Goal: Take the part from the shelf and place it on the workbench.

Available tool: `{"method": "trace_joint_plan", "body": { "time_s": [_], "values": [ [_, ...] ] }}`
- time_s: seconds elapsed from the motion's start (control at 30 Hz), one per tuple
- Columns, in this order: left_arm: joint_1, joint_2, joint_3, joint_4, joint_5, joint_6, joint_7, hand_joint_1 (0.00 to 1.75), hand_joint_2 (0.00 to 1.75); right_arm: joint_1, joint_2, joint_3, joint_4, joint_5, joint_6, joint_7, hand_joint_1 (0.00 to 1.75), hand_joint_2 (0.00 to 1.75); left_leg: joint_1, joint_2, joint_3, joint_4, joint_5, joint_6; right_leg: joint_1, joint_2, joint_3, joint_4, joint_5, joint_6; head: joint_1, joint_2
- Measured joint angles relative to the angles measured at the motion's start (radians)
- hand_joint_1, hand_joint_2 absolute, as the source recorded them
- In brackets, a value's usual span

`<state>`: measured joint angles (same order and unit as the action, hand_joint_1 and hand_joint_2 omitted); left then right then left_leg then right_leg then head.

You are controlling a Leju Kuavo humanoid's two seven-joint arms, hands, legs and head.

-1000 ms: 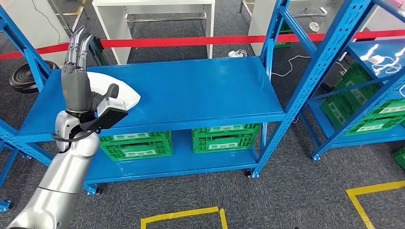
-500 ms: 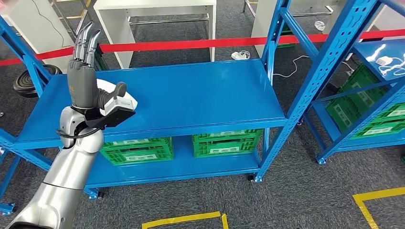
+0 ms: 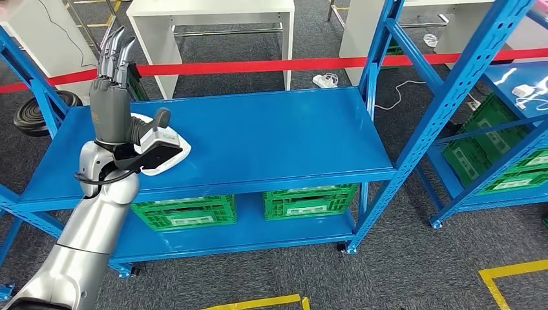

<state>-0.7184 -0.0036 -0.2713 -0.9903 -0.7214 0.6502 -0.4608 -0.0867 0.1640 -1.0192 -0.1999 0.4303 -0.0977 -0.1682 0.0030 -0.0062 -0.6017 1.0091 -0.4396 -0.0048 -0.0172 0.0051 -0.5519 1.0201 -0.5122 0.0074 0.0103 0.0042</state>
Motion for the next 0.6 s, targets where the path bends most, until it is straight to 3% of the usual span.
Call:
{"method": "trace_joint_plan", "body": {
  "time_s": [0.07, 0.13, 0.17, 0.2, 0.23, 0.27, 0.3, 0.37, 0.53, 0.6],
  "values": [
    [-0.005, -0.001, 0.000, 0.004, 0.001, 0.001, -0.001, 0.00, 0.00, 0.000, 0.000, -0.002, 0.000, 0.000, -0.002, 0.001, 0.00, 0.00, 0.004, 0.001, 0.008, -0.004, -0.002, 0.010, -0.001, 0.000, -0.033, 0.067, -0.031, 0.006, 0.004, 0.000],
    [-0.009, -0.002, -0.001, 0.012, 0.001, 0.001, -0.003, 0.00, 0.00, 0.000, 0.000, -0.004, 0.000, -0.001, -0.003, 0.001, 0.00, 0.00, 0.003, 0.002, 0.013, -0.004, -0.009, 0.016, 0.000, -0.001, -0.111, 0.204, -0.084, 0.009, 0.008, 0.000],
    [-0.009, -0.003, -0.001, 0.018, 0.002, 0.001, -0.004, 0.00, 0.00, 0.001, 0.000, -0.005, 0.000, -0.001, -0.003, 0.001, 0.00, 0.00, 0.002, 0.002, 0.015, -0.003, -0.013, 0.018, 0.000, -0.001, -0.150, 0.264, -0.099, 0.010, 0.009, 0.000],
    [-0.009, -0.003, -0.002, 0.022, 0.002, 0.001, -0.005, 0.00, 0.00, 0.002, 0.000, -0.006, 0.000, -0.001, -0.003, 0.001, 0.00, 0.00, 0.002, 0.001, 0.018, -0.002, -0.018, 0.018, 0.000, -0.001, -0.175, 0.292, -0.095, 0.010, 0.009, 0.000],
    [-0.009, -0.003, -0.002, 0.027, 0.002, 0.001, -0.006, 0.00, 0.00, 0.003, 0.000, -0.008, 0.000, -0.001, -0.002, 0.001, 0.00, 0.00, 0.001, 0.001, 0.023, -0.001, -0.023, 0.017, 0.000, -0.001, -0.180, 0.281, -0.070, 0.009, 0.009, 0.000],
    [-0.009, -0.003, -0.002, 0.030, 0.003, 0.001, -0.007, 0.00, 0.00, 0.003, 0.000, -0.010, 0.000, -0.001, -0.002, 0.001, 0.00, 0.00, 0.001, 0.000, 0.030, 0.001, -0.029, 0.015, 0.000, -0.001, -0.164, 0.229, -0.028, 0.007, 0.009, 0.000],
    [-0.011, -0.003, -0.002, 0.033, 0.004, 0.000, -0.009, 0.00, 0.00, 0.003, 0.000, -0.011, 0.000, -0.001, -0.002, 0.001, 0.00, 0.00, 0.002, 0.000, 0.037, 0.002, -0.036, 0.011, 0.000, -0.002, -0.136, 0.155, 0.018, 0.003, 0.010, 0.000],
    [-0.019, -0.004, -0.003, 0.039, 0.012, -0.003, -0.017, 0.00, 0.00, 0.002, 0.000, -0.013, 0.000, -0.005, -0.002, -0.001, 0.00, 0.00, -0.002, -0.001, 0.044, 0.006, -0.048, 0.001, 0.003, -0.003, -0.087, 0.038, 0.064, -0.004, 0.010, 0.000],
    [-0.046, -0.011, -0.010, 0.073, 0.045, -0.002, -0.058, 0.00, 0.00, 0.000, 0.003, -0.020, 0.000, -0.016, -0.005, -0.016, 0.00, 0.00, -0.002, -0.001, 0.046, 0.014, -0.067, -0.028, 0.004, 0.000, -0.064, 0.005, 0.056, -0.032, 0.009, 0.000],
    [-0.060, -0.012, -0.014, 0.097, 0.052, 0.017, -0.069, 0.00, 0.00, -0.001, 0.003, -0.020, 0.000, -0.013, -0.006, -0.017, 0.00, 0.00, 0.001, 0.001, 0.004, 0.098, -0.105, -0.038, 0.001, 0.000, -0.052, 0.001, 0.051, -0.044, 0.006, 0.000]
  ]
}}
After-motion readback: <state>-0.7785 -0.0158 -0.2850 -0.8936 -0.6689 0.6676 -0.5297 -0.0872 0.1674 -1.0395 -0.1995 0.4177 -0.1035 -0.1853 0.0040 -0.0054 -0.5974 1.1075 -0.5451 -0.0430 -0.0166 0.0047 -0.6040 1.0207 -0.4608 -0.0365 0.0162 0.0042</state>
